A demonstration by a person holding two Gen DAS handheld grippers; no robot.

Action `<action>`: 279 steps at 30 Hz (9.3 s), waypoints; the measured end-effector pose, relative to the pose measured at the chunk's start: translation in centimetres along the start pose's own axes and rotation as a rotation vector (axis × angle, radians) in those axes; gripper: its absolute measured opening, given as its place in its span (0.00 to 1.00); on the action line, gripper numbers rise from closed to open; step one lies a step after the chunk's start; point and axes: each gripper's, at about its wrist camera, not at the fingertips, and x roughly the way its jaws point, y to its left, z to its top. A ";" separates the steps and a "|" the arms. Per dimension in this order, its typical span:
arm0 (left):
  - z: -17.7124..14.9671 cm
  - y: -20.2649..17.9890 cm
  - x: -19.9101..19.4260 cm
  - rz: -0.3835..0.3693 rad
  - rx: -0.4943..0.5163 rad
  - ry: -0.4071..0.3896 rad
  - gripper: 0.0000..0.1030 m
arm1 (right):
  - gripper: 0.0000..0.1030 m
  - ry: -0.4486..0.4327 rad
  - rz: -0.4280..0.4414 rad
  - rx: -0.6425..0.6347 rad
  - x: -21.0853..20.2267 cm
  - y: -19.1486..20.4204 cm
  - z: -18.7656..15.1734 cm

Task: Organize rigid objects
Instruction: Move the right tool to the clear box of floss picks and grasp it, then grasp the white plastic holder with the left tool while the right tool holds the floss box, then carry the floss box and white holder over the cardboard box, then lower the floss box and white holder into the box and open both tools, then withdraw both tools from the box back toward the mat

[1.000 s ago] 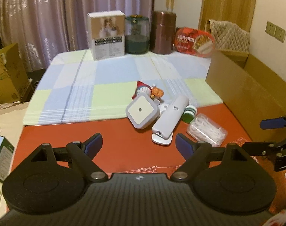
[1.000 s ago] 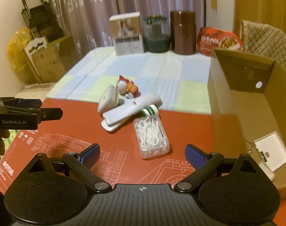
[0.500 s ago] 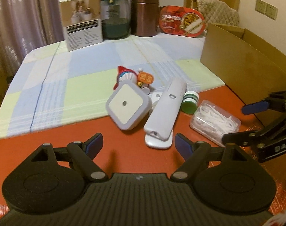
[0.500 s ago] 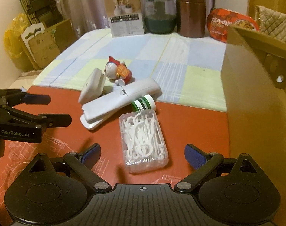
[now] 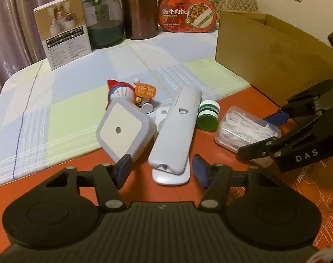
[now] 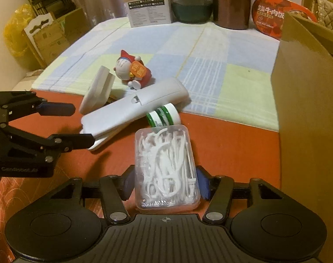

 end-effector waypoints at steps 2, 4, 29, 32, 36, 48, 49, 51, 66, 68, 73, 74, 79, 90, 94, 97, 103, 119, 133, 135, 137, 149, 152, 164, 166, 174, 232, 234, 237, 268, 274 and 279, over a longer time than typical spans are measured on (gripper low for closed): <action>0.1 -0.4 0.3 0.005 0.017 -0.001 0.50 | 0.52 0.004 -0.011 0.015 -0.2 0.0 -0.2; 0.2 -0.7 0.2 0.013 0.039 -0.015 0.50 | 0.52 0.006 -0.014 0.032 -0.4 -0.1 -0.3; 0.3 -1.9 0.7 0.044 -0.020 -0.019 0.35 | 0.52 0.001 -0.022 0.098 -0.8 -0.9 -0.8; -0.4 -2.5 -0.4 0.067 -0.047 -0.001 0.34 | 0.52 0.003 -0.019 0.098 -0.9 -0.8 -0.9; -1.9 -3.4 -2.1 0.093 -0.090 0.033 0.34 | 0.52 0.009 -0.018 0.109 -1.3 -0.9 -1.3; -4.4 -6.0 -4.1 0.082 -0.184 0.034 0.33 | 0.52 0.019 -0.026 0.138 -2.2 -1.1 -2.2; -4.2 -6.0 -3.9 0.080 -0.176 0.031 0.34 | 0.52 0.018 -0.025 0.143 -2.2 -1.2 -2.1; -3.7 -5.9 -3.3 0.079 -0.158 0.031 0.34 | 0.52 0.016 -0.025 0.149 -2.1 -1.3 -2.1; -2.1 -6.8 -0.4 0.124 -0.124 0.018 0.33 | 0.52 0.007 -0.022 0.175 -1.8 -1.8 -1.6; -2.3 -6.8 -0.7 0.141 -0.144 0.022 0.33 | 0.52 0.006 -0.020 0.175 -1.7 -1.8 -1.6; -3.3 -5.9 -1.8 0.212 -0.226 0.024 0.33 | 0.52 0.009 -0.013 0.173 -1.7 -1.5 -1.6; -3.4 -5.7 -1.9 0.214 -0.243 0.027 0.33 | 0.52 0.009 -0.012 0.172 -1.7 -1.5 -1.6; -3.1 -5.2 -1.9 0.218 -0.270 0.025 0.33 | 0.52 0.008 -0.013 0.170 -1.7 -1.4 -1.6; -2.3 -4.8 -0.8 0.215 -0.252 0.019 0.33 | 0.52 0.006 -0.011 0.159 -1.6 -0.9 -1.6; -2.3 -4.7 -0.6 0.209 -0.249 0.025 0.33 | 0.52 0.005 -0.014 0.154 -1.6 -0.8 -1.6; -2.4 -4.5 -0.7 0.198 -0.264 0.030 0.32 | 0.52 0.005 -0.020 0.142 -1.5 -0.6 -1.6; -2.4 -4.4 -1.9 0.193 -0.271 0.012 0.32 | 0.52 -0.029 -0.022 0.133 -2.0 -0.2 -1.6; -0.1 -4.3 -9.1 0.192 -0.337 -0.075 0.32 | 0.52 -0.167 -0.052 0.125 -8.7 1.9 -1.8; 1.9 -10.0 -17.2 0.149 -0.324 -0.153 0.32 | 0.52 -0.304 -0.097 0.171 -20.4 2.1 -3.5; 2.1 -10.9 -17.9 0.140 -0.316 -0.160 0.32 | 0.52 -0.317 -0.106 0.179 -21.7 1.8 -3.8; 2.5 -11.8 -18.5 0.131 -0.307 -0.169 0.32 | 0.52 -0.328 -0.116 0.187 -22.7 1.3 -4.1; 4.3 -15.9 -19.7 0.071 -0.259 -0.189 0.32 | 0.52 -0.366 -0.171 0.255 -26.9 -2.2 -6.4; 5.0 -16.6 -19.5 0.052 -0.250 -0.194 0.32 | 0.52 -0.381 -0.196 0.281 -28.0 -4.1 -6.7; 11.2 -21.3 -15.1 -0.070 -0.194 -0.195 0.32 | 0.52 -0.351 -0.272 0.341 -29.3 -12.8 -6.1; 12.2 -21.9 -13.7 -0.090 -0.195 -0.182 0.32 | 0.52 -0.337 -0.262 0.340 -28.6 -13.9 -5.8; 15.6 -22.5 -8.1 -0.130 -0.213 -0.137 0.32 | 0.52 -0.283 -0.253 0.323 -25.2 -17.6 -3.9; 19.6 -18.4 0.8 -0.054 -0.249 -0.097 0.32 | 0.52 -0.142 -0.214 0.226 -14.5 -20.0 2.0; 19.4 -18.3 0.7 -0.053 -0.248 -0.097 0.32 | 0.52 -0.128 -0.210 0.218 -14.1 -19.6 2.1; 19.0 -18.2 0.5 -0.053 -0.249 -0.092 0.32 | 0.52 -0.104 -0.214 0.210 -13.4 -19.3 2.0; 16.2 -16.4 -4.5 -0.023 -0.266 -0.100 0.32 | 0.60 -0.203 -0.221 0.260 -18.3 -17.2 2.1; 14.1 -16.0 -7.9 -0.005 -0.262 -0.106 0.32 | 0.63 -0.242 -0.192 0.261 -21.2 -14.1 1.5; 11.9 -15.7 -10.7 0.006 -0.268 -0.109 0.32 | 0.66 -0.274 -0.162 0.250 -23.1 -10.9 0.9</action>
